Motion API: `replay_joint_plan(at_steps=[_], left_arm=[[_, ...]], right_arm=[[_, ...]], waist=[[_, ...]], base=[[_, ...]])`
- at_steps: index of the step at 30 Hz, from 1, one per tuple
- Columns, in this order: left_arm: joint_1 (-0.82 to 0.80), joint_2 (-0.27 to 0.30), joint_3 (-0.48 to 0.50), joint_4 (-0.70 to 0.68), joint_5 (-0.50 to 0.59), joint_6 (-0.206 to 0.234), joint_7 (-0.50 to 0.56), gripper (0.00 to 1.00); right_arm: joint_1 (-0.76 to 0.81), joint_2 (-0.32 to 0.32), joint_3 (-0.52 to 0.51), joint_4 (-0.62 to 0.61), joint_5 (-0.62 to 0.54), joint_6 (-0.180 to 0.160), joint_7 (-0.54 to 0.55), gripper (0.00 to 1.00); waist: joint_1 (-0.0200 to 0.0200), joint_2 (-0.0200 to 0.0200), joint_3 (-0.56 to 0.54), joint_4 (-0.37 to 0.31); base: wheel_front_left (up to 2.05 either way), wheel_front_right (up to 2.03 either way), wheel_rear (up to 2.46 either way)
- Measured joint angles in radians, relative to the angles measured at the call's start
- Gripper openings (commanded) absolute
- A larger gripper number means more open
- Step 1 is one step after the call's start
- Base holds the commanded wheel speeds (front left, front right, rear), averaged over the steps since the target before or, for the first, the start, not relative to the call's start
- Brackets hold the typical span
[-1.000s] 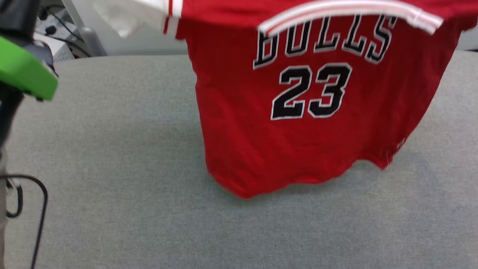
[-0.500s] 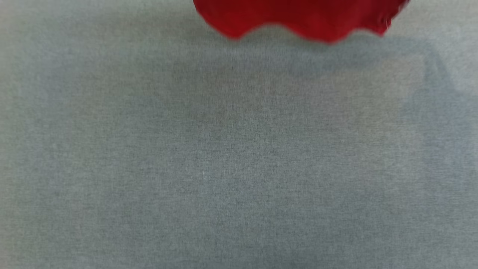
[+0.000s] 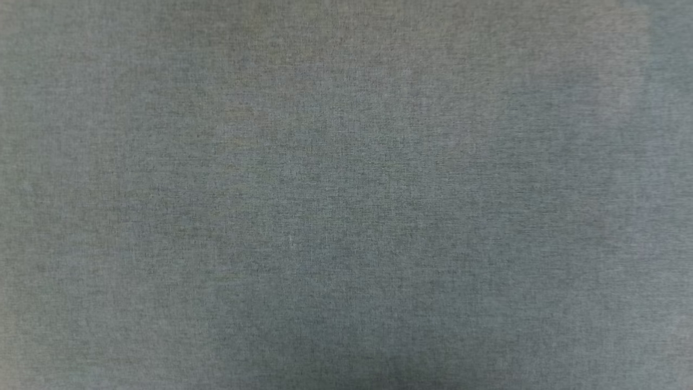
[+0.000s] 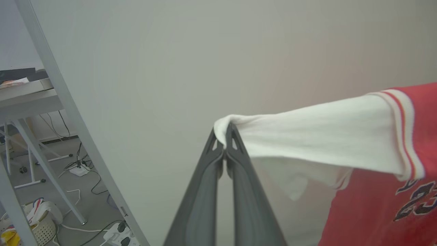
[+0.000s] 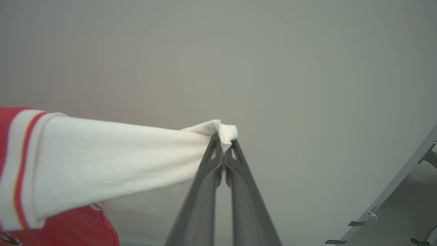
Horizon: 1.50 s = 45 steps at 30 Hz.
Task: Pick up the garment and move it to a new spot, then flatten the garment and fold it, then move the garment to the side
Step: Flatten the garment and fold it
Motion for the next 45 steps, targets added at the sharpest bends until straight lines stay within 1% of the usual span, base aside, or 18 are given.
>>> replay_joint_plan(at_steps=[4, 9, 13, 16, 21, 27, 32, 36, 39, 45], left_arm=[[-0.012, -0.014, -0.041, 0.083, -0.005, 0.0, -0.076, 0.0], [0.032, -0.022, -0.104, 0.13, -0.043, 0.0, -0.136, 0.0], [0.135, -0.022, -0.151, 0.142, -0.094, 0.0, -0.184, 0.0], [0.226, -0.017, -0.187, 0.148, -0.122, 0.0, -0.211, 0.0], [0.407, -0.01, -0.242, 0.147, -0.167, 0.0, -0.225, 0.0], [0.61, 0.002, -0.295, 0.132, -0.22, 0.0, -0.209, 0.0], [0.771, 0.017, -0.344, 0.111, -0.244, 0.0, -0.172, 0.0], [0.89, 0.021, -0.358, 0.081, -0.272, 0.002, -0.137, 0.0], [0.96, 0.036, -0.361, 0.049, -0.287, 0.018, -0.12, 0.0], [1.114, 0.086, -0.382, -0.055, -0.334, 0.051, -0.05, 0.0]], right_arm=[[-0.012, 0.033, 0.004, 0.073, -0.006, 0.0, -0.065, 0.0], [0.029, 0.054, 0.037, 0.132, 0.009, 0.0, -0.103, 0.0], [0.108, 0.051, 0.065, 0.159, 0.055, 0.0, -0.12, 0.0], [0.197, 0.041, 0.122, 0.162, 0.074, 0.0, -0.119, 0.0], [0.372, 0.016, 0.193, 0.167, 0.139, 0.0, -0.077, 0.0], [0.546, -0.026, 0.239, 0.162, 0.225, 0.0, -0.006, 0.0], [0.706, -0.05, 0.27, 0.139, 0.309, 0.0, 0.058, 0.0], [0.825, -0.07, 0.275, 0.108, 0.374, 0.0, 0.094, 0.0], [0.897, -0.08, 0.271, 0.076, 0.413, 0.0, 0.109, 0.0], [1.051, -0.097, 0.248, 0.014, 0.485, 0.001, 0.154, 0.0]], waist=[[0.0, 0.0, 0.03, 0.011], [0.0, 0.0, 0.029, 0.026], [0.0, 0.0, 0.005, 0.03], [-0.0001, 0.0, -0.02, 0.032], [-0.0001, 0.0001, -0.083, 0.033], [-0.0003, 0.0001, -0.17, 0.034], [-0.0003, 0.0, -0.246, 0.038], [-0.0003, 0.0, -0.307, 0.042], [-0.0003, 0.0001, -0.349, 0.044], [-0.0003, 0.0001, -0.424, 0.046]], base=[[0.0, 0.0, 0.0], [0.0, 0.0, 0.0], [0.0, 0.0, 0.0], [0.0, 0.0, 0.0], [0.0, 0.0, 0.0], [0.0, 0.0, 0.0], [0.0, 0.0, 0.0], [0.0, 0.0, 0.0], [0.0, 0.0, 0.0], [0.0, 0.0, 0.0]])
